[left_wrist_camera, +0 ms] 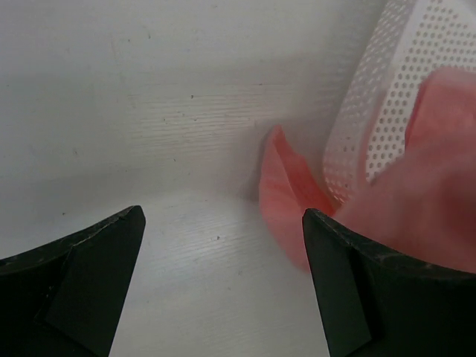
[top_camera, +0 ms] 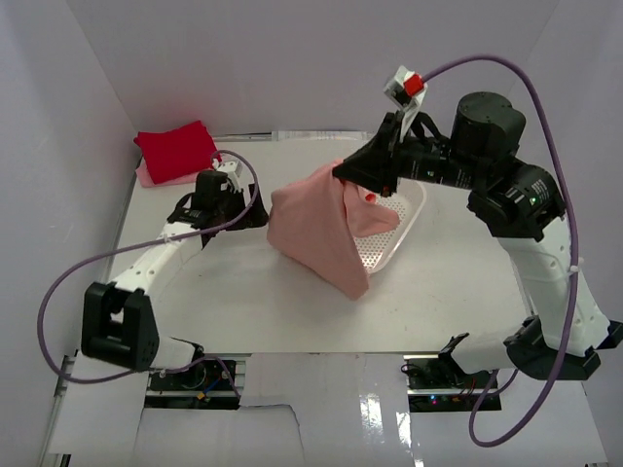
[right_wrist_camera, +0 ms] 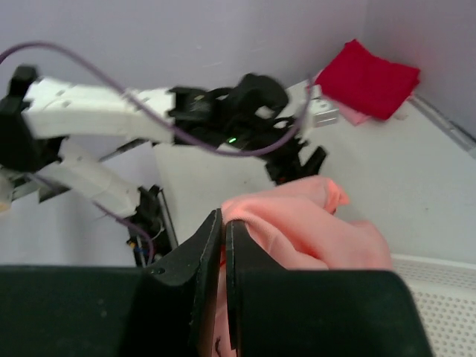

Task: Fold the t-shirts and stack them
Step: Move the tshirt to the center of the board

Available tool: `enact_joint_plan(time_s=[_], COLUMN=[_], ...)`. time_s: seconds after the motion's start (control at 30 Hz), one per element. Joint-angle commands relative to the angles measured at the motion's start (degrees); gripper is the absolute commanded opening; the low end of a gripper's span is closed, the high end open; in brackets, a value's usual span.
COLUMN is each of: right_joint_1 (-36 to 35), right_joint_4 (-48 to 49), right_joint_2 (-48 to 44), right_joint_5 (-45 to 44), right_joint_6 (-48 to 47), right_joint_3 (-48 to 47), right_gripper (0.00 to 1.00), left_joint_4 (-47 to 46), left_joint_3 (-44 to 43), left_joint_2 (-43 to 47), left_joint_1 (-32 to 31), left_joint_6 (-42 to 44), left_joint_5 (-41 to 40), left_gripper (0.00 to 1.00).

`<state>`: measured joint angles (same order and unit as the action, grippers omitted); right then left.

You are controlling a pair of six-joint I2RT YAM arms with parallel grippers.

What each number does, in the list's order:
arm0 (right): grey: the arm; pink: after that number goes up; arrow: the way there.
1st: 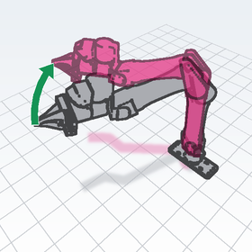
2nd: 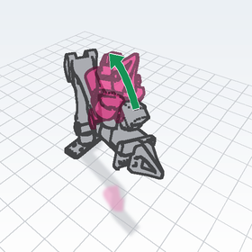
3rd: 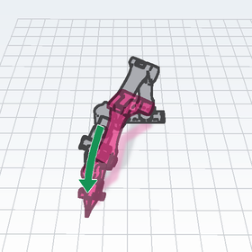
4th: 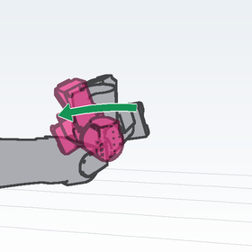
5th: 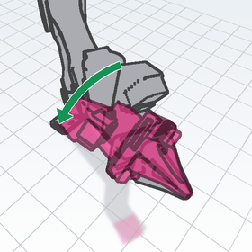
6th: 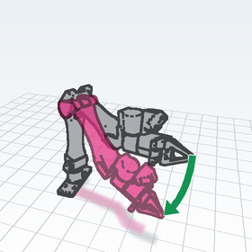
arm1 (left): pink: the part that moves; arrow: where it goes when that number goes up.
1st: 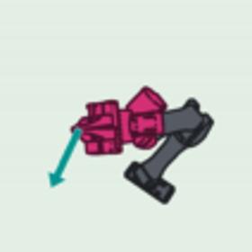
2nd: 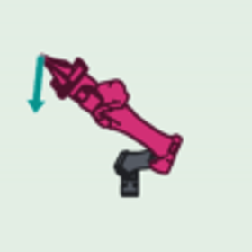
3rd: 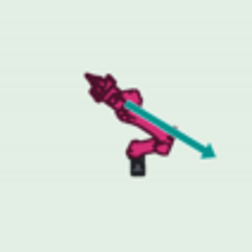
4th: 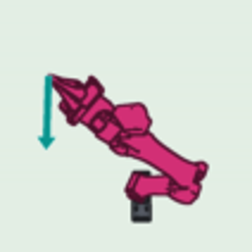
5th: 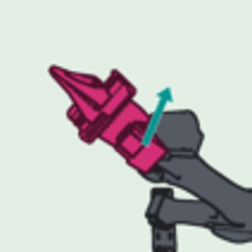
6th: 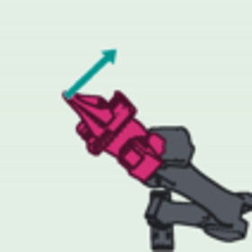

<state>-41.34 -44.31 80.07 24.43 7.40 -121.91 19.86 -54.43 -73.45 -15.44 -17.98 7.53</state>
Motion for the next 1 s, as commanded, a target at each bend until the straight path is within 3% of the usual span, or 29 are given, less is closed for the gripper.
enact_joint_plan(time_s=[0.0, 0.1, 0.2, 0.23, 0.43, 0.7, 0.97], right_joint_1=[-0.14, -0.14, -0.14, -0.14, -0.14, -0.14, -0.14], right_joint_4=[8.54, 14.24, 17.60, 16.90, 13.55, 11.27, 11.36], right_joint_2=[-6.32, -14.13, -21.26, -23.01, -25.58, -25.06, -23.38], right_joint_5=[11.86, 18.27, 21.01, 20.93, 20.85, 16.36, 14.51], right_joint_6=[1.30, 1.91, 2.97, 3.15, 2.45, 0.95, 0.69], right_joint_3=[9.79, 22.35, 27.94, 29.08, 30.59, 29.80, 31.12], right_gripper=[0.08, 0.08, 0.08, 0.08, 0.08, 0.08, 0.08], left_joint_4=[5.53, 6.68, 6.95, 7.73, 8.27, 9.85, 3.70], left_joint_3=[-7.86, -15.94, -23.42, -26.92, -34.06, -42.32, -62.25], left_joint_2=[-10.78, -19.32, -25.14, -31.69, -43.16, -50.02, -61.72], left_joint_1=[0.41, 0.85, 1.03, 1.03, -0.20, -10.47, -19.26], left_joint_6=[-2.32, -3.99, -6.27, -7.32, -10.58, -16.20, -28.85], left_joint_5=[-0.58, -1.12, 0.99, 3.69, 15.92, 29.18, 41.24], left_gripper=[0.98, 0.98, 0.98, 0.98, 0.95, 0.95, 0.94])
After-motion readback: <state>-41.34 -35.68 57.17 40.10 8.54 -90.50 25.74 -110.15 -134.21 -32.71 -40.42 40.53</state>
